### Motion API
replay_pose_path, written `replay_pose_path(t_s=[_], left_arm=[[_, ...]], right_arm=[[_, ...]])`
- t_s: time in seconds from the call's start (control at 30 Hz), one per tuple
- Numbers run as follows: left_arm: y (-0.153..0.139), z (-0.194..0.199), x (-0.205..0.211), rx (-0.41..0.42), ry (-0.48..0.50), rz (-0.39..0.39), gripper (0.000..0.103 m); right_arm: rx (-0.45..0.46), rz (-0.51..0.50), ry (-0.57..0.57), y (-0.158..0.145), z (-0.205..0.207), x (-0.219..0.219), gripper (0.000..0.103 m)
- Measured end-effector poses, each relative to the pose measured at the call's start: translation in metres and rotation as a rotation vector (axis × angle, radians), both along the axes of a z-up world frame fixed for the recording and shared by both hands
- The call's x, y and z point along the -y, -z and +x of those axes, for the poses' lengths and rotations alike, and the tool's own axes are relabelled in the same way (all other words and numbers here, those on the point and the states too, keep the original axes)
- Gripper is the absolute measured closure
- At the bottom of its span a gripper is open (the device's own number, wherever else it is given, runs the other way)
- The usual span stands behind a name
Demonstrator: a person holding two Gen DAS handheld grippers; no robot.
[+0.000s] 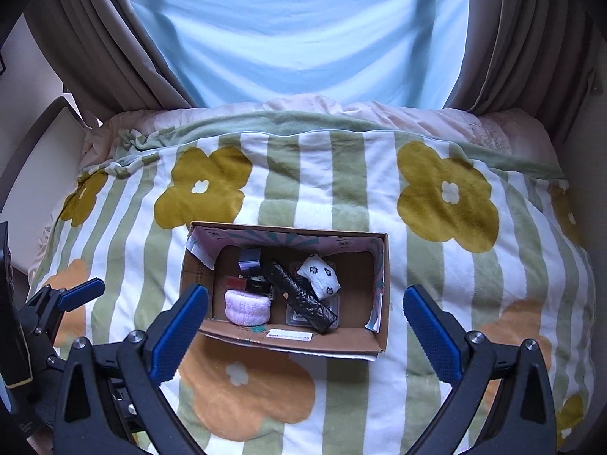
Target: Organize objects
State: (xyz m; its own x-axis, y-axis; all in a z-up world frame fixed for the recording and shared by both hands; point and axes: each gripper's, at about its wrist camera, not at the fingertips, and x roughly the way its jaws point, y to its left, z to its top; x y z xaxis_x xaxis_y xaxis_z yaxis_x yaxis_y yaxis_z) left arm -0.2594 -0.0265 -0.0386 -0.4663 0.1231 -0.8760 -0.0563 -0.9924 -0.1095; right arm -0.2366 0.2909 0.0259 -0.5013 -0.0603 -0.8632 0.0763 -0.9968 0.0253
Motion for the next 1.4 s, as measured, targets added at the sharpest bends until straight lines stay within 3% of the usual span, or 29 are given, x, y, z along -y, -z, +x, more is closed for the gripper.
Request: replay_pose_path(t_s=[0.2,0.47,1.4], left_arm=[[-0.014,0.046,0.008,-0.010,-0.039,0.029,0.000],[-0.007,0.083,0.008,-0.010,-0.055,0.039,0.000],[-0.008,0.090,0.014,-0.014,-0.075,0.045,0.000]], right_arm=[[-0.016,0.021,0.028,-0.007,0.050,-0.011,0.001],[-0.009,0.057,0.043,0.013,0.097,-0.020,0.001],[-0.014,0.041,0.043,0.011,0.100,-0.020,0.001]])
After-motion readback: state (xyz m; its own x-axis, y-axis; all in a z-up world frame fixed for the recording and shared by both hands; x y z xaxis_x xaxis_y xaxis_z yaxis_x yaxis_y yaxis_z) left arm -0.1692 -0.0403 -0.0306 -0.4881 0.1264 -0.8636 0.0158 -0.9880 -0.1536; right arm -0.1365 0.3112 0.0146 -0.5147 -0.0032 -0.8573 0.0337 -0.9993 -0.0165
